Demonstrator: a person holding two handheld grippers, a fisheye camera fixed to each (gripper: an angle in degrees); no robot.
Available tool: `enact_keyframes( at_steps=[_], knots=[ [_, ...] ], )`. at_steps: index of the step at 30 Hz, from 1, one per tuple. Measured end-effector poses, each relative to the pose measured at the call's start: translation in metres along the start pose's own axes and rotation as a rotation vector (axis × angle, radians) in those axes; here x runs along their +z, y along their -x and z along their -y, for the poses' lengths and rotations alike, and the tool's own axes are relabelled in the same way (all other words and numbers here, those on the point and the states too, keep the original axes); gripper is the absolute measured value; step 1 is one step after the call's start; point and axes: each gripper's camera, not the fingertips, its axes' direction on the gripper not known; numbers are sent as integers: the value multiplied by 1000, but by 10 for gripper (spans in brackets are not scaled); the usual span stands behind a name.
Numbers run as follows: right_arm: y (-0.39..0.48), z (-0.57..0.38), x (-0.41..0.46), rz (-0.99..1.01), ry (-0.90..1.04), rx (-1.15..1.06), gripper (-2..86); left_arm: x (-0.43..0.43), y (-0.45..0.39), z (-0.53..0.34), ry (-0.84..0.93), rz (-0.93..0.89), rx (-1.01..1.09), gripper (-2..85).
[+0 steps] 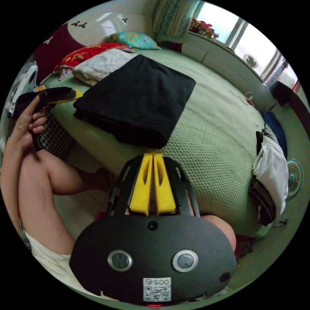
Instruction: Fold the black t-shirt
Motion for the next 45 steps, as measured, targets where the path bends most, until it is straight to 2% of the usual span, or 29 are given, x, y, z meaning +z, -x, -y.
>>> enact_keyframes(
  at_steps=[4, 8, 13, 17, 20, 24, 32, 36, 40, 43, 45],
  knots=[
    [0, -3, -34, 57, -174, 15, -14, -9, -33, -17, -75, 124, 91, -6],
    [8, 5, -35, -3, -248, -12, -14, -5, -53, -29, -82, 132, 116, -6],
    [9, 7, -18, 27, -147, 4, -13, 16, -76, -37, -2, 121, 151, -7],
    [1, -9, -4, 77, 17, 64, -13, 45, -101, -44, 86, 180, 194, -7],
    [-5, -12, -26, 170, -95, 61, -13, 57, -112, -51, 92, 218, 195, -7],
    [-7, 17, -43, 123, -200, 68, -12, 61, -121, -60, 70, 229, 170, -6],
    [-4, 42, 35, 53, -17, 86, -14, 63, -139, -74, 73, 269, 179, -5],
    [-9, 23, 38, 80, -72, 64, -13, 50, -143, -80, 42, 265, 198, -3],
    [-15, 26, 42, 101, -54, 29, -14, 19, -135, -92, -90, 282, 139, 4],
    [-22, 29, 49, 131, -43, 31, -13, 16, -125, -96, -63, 263, 111, 20],
    [-26, 29, 53, 141, -56, 37, -13, 21, -123, -98, -39, 202, 128, 71]
  ],
)
